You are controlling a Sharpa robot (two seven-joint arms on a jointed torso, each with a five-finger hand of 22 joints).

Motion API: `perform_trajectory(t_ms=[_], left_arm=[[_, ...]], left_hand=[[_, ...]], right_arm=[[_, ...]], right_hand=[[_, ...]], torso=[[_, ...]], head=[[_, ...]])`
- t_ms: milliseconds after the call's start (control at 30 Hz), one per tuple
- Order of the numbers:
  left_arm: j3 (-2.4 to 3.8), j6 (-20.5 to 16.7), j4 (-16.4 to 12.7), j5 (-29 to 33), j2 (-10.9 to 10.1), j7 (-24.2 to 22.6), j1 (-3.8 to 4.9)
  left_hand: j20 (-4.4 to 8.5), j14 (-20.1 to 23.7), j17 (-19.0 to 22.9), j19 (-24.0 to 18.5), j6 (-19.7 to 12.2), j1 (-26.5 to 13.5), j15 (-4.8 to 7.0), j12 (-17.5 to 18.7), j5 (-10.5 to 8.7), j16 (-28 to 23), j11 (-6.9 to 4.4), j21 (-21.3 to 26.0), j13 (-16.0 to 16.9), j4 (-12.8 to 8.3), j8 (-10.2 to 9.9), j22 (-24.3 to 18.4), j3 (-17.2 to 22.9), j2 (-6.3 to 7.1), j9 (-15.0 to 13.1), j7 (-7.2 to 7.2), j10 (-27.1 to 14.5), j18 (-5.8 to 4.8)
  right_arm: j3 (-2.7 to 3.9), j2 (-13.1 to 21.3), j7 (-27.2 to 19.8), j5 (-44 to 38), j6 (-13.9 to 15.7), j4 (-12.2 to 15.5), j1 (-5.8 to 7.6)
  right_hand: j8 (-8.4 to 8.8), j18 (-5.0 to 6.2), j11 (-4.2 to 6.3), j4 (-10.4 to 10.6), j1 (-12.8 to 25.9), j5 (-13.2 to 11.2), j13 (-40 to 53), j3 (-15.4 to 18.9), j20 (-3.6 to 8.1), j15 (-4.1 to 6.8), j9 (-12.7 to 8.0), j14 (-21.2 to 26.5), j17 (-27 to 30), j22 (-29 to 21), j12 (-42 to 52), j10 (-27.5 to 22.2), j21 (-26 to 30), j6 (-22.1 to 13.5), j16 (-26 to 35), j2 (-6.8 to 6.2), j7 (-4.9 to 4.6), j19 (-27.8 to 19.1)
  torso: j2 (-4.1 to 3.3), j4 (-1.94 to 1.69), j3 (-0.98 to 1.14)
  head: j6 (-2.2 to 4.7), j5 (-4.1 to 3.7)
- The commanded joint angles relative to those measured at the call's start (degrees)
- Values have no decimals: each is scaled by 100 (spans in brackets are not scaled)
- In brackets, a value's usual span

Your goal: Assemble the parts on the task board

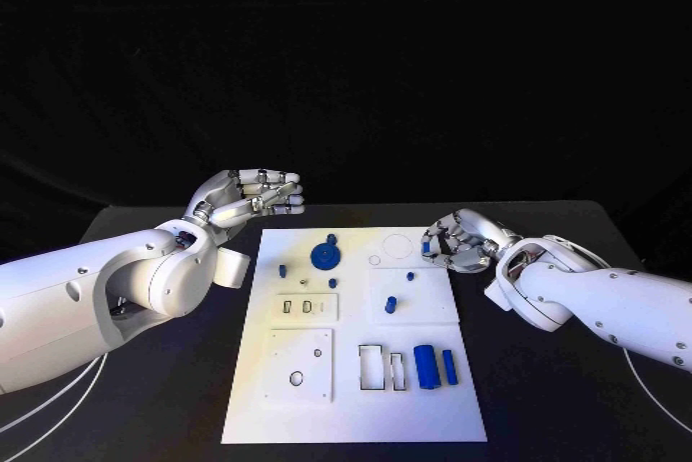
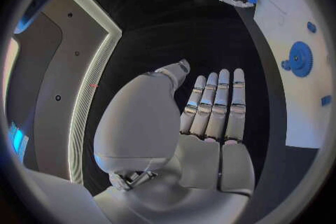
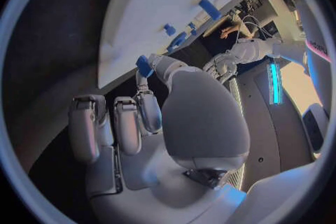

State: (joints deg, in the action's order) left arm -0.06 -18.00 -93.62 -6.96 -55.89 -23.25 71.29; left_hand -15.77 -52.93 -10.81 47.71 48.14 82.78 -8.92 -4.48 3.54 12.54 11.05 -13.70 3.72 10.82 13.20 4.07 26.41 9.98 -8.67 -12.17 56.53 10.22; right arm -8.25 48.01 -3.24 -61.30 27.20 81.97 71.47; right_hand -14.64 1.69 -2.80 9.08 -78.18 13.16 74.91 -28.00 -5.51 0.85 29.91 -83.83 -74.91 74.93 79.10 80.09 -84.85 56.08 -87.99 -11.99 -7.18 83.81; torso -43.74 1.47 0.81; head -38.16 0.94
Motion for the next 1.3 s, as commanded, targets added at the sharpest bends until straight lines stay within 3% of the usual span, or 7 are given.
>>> perform_trajectory(t_ms=[33,200,267,367,600,800,1300], left_arm=[[3,92,28,18,30,-31,3],[2,99,113,19,68,-27,3],[1,104,175,19,97,-26,3],[-2,108,255,19,136,-28,2],[-13,118,407,20,227,-28,1],[-19,123,455,20,260,-24,0],[-22,126,455,20,273,-3,1]], left_hand=[[9,-4,-6,42,-42,-12,-29,11,-21,-21,43,19,4,11,-34,-9,31,26,5,-235,-9,34],[9,-4,-6,42,-42,-12,-29,11,-21,-21,43,19,4,11,-34,-9,31,26,5,-235,-9,34],[9,-4,-6,42,-42,-12,-29,11,-21,-21,43,19,4,11,-34,-9,31,26,5,-235,-9,34],[9,-4,-6,42,-42,-12,-29,11,-21,-21,43,19,4,11,-34,-9,31,26,5,-235,-9,34],[8,-6,-10,43,-45,-30,-31,21,-21,-29,47,23,4,4,-40,-10,43,30,7,-239,-9,34],[8,-6,-10,43,-45,-30,-31,21,-21,-29,47,23,4,4,-40,-10,43,30,7,-239,-9,34],[8,-6,-10,43,-45,-30,-31,21,-21,-29,47,23,4,4,-40,-10,43,30,7,-239,-9,34]], right_arm=[[4,-13,676,-174,252,306,61],[6,-172,1144,-362,305,718,128],[6,-358,1325,-457,314,845,142],[6,-632,1487,-529,292,885,142],[-4,-1249,1661,-966,208,758,45],[-20,-1665,1709,-1375,96,615,-100],[-66,-2114,1837,-1777,-93,389,-449]], right_hand=[[-22,-14,26,-3,-1,5,214,-24,42,42,3,-480,-933,1044,-35,-25,-41,-23,10,60,3,218],[-25,-20,26,-1,2,5,210,-28,43,43,6,-477,-923,1062,-39,-27,-59,-22,14,68,4,233],[-57,-24,45,-230,-269,30,213,-222,66,67,28,-473,-905,1078,-46,-32,-74,-10,23,118,13,248],[-69,-29,42,-246,-263,25,215,-248,68,64,36,-470,-892,1092,-45,-28,-88,-4,29,123,9,260],[-85,-35,40,-261,-248,20,219,-277,70,62,47,-467,-874,1109,-42,-22,-105,6,36,133,10,275],[-89,-38,41,-264,-243,19,224,-282,70,62,49,-467,-876,1119,-38,-17,-115,7,36,133,9,284],[-121,-38,43,-276,-162,10,230,-311,72,64,72,-466,-862,1122,-31,-4,-117,18,43,121,17,287]], torso=[[29,20,-10],[79,45,-22],[105,50,-32],[137,56,-44],[197,43,-77],[201,39,-85],[180,49,-69]], head=[[-3,68],[-42,170],[-62,208],[-80,275],[-130,368],[-151,412],[-222,502]])
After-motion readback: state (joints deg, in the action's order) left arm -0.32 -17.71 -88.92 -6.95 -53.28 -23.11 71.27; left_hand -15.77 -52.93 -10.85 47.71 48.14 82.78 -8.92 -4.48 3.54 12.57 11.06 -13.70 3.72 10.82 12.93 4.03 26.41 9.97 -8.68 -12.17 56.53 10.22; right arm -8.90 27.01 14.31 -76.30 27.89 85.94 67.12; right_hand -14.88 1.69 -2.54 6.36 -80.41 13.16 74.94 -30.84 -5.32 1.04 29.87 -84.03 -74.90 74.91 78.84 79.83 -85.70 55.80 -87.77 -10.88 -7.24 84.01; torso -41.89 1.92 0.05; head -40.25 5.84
